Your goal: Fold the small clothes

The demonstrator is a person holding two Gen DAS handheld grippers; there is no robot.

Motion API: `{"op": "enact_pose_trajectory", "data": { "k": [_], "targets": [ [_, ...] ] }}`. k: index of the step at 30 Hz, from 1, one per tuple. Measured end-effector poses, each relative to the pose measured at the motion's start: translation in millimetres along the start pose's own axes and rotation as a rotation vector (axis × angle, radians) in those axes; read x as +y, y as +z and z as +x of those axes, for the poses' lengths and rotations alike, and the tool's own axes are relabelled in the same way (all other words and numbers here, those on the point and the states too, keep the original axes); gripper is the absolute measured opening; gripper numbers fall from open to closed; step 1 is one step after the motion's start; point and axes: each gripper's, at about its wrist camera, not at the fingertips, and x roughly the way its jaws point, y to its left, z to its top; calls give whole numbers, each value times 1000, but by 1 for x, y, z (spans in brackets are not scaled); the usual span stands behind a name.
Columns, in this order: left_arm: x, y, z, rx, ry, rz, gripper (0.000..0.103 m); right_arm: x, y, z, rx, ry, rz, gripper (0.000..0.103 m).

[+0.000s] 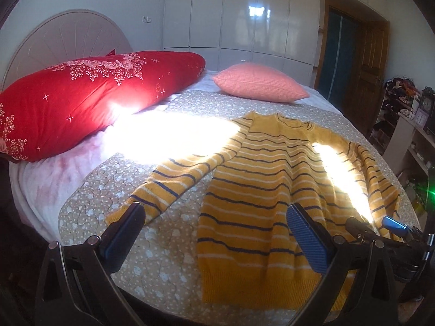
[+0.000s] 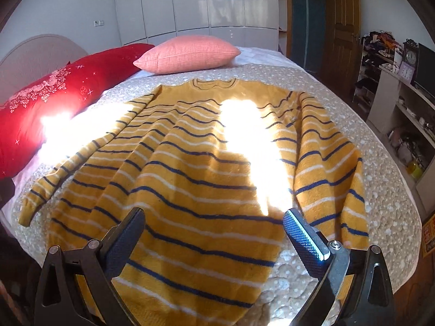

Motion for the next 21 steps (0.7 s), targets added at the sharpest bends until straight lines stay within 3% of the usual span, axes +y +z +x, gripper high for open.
{"op": "enact_pose_trajectory", "data": {
  "k": [5, 8, 13, 16, 21],
  "targets": [
    [6, -9, -10, -53, -11, 5, 103, 23, -5, -6, -1, 2, -57, 102],
    [13, -12, -9, -32, -24, -26, 103, 30, -6, -7, -6, -15, -76, 102],
    [24, -20, 14, 102, -23, -61, 103, 36, -7, -3, 20, -4, -82, 102],
    [29, -29, 25, 163, -64, -95, 103, 40, -9, -3, 22, -7, -102, 102],
    [29, -38, 30, 216, -110, -112, 103, 43, -13, 0, 34, -4, -114, 102]
  ]
}}
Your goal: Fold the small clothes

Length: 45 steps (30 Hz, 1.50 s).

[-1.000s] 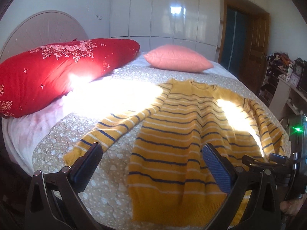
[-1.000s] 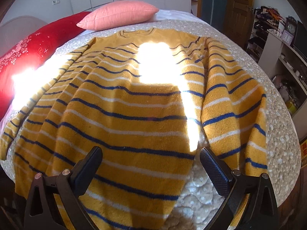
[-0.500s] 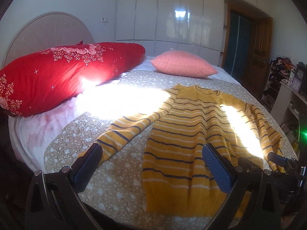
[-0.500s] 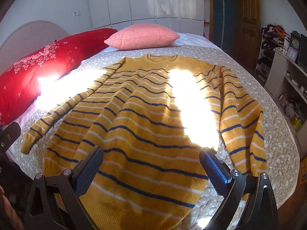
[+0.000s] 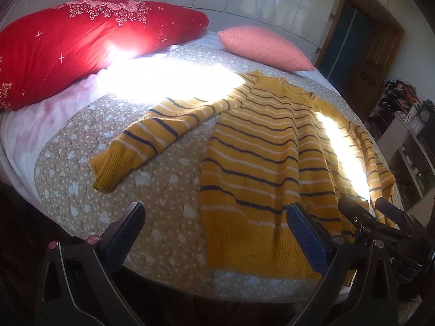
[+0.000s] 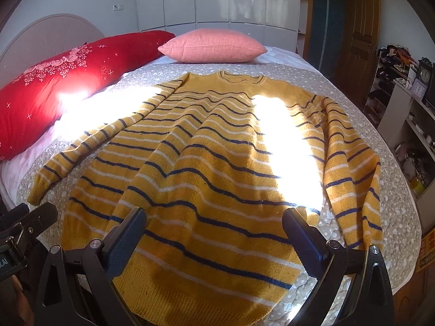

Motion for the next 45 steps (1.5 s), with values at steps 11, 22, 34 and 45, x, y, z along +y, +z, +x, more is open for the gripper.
{"op": "enact_pose_trajectory", "data": {
  "k": [11, 22, 34, 45],
  "targets": [
    [-7, -5, 9, 65, -37, 9, 103, -3, -9, 17, 66, -21, -6, 101],
    [-22, -20, 37, 207, -47, 82, 103, -23, -24, 37, 121, -12, 52, 103],
    [-25, -21, 32, 194, -29, 97, 103, -30, -28, 46, 152, 56, 76, 103],
    [-57, -25, 15, 154, 38, 229, 103, -36, -17, -2, -2, 108, -19, 86]
  ]
}}
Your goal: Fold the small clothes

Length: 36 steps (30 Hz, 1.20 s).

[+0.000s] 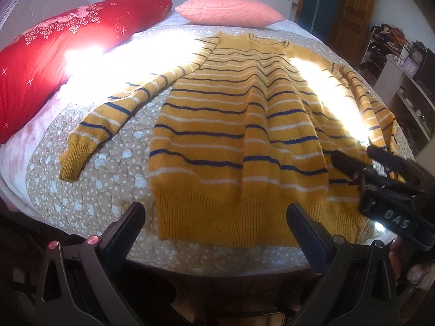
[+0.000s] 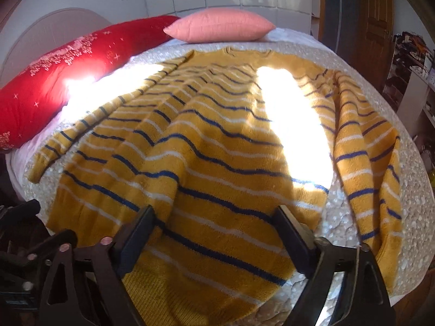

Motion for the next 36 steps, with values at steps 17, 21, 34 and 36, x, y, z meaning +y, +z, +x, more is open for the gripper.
{"op": "enact_pose_trajectory", "data": {
  "k": [17, 21, 34, 36],
  "targets": [
    [-56, -6, -2, 41, -69, 125, 97, -146, -30, -39, -19, -194, 174, 87],
    [-55, -5, 0, 52, -76, 112, 95, -158, -35, -32, -19, -155, 231, 87],
    [-30, -1, -4, 52, -83, 37, 95, -179, -12, -2, 11, -120, 276, 13],
    [-21, 2, -8, 39, -87, 9, 95, -201, -6, -16, -15, -181, 314, 12]
  ]
}}
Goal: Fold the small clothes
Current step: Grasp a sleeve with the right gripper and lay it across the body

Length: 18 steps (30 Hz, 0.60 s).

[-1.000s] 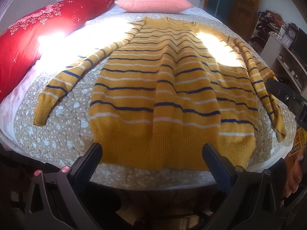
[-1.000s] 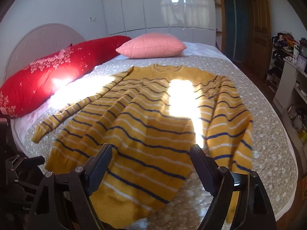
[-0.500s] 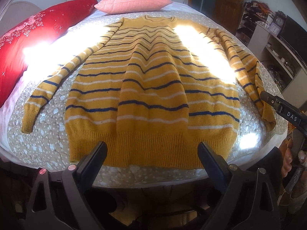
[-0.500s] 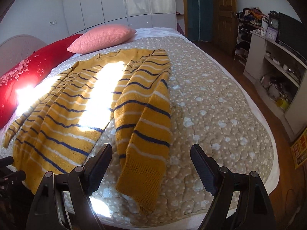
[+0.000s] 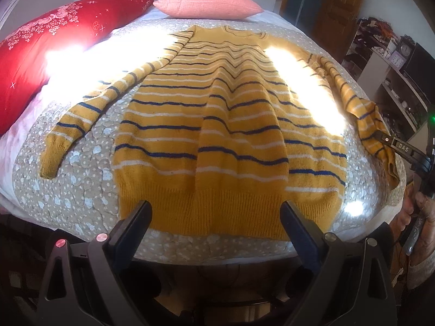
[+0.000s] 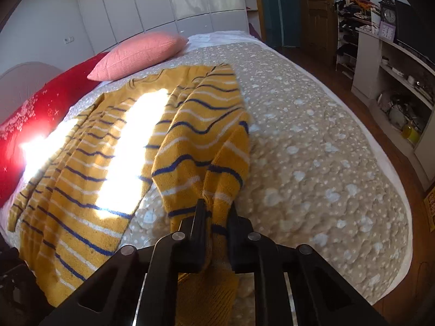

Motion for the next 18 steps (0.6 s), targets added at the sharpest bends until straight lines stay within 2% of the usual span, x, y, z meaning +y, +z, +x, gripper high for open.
{"op": "enact_pose_trajectory", "data": {
  "k": [2, 5, 7, 9, 11, 12, 13, 18],
  "targets": [
    [9, 2, -4, -12, -1, -27, 95, -29, 12, -7, -26, -109, 51, 12],
    [24, 6, -7, -25, 7, -58, 95, -77, 25, -4, -3, -273, 158, 13],
    [35, 8, -9, -32, 19, -72, 95, -99, 26, -3, 42, -311, 227, 22],
    [50, 13, -11, -43, 24, -93, 95, -104, 24, -11, 47, -272, 251, 32],
    [70, 21, -11, -49, 29, -119, 95, -91, 19, -22, 28, -255, 209, 52],
    [82, 26, -11, -52, 39, -130, 95, -81, 16, -28, 19, -246, 183, 57],
    [93, 32, -10, -56, 60, -139, 95, -72, 12, -33, 8, -230, 168, 60],
    [145, 68, 0, -102, 194, -112, 95, -23, -15, -51, 9, -80, 122, 63]
  ]
}}
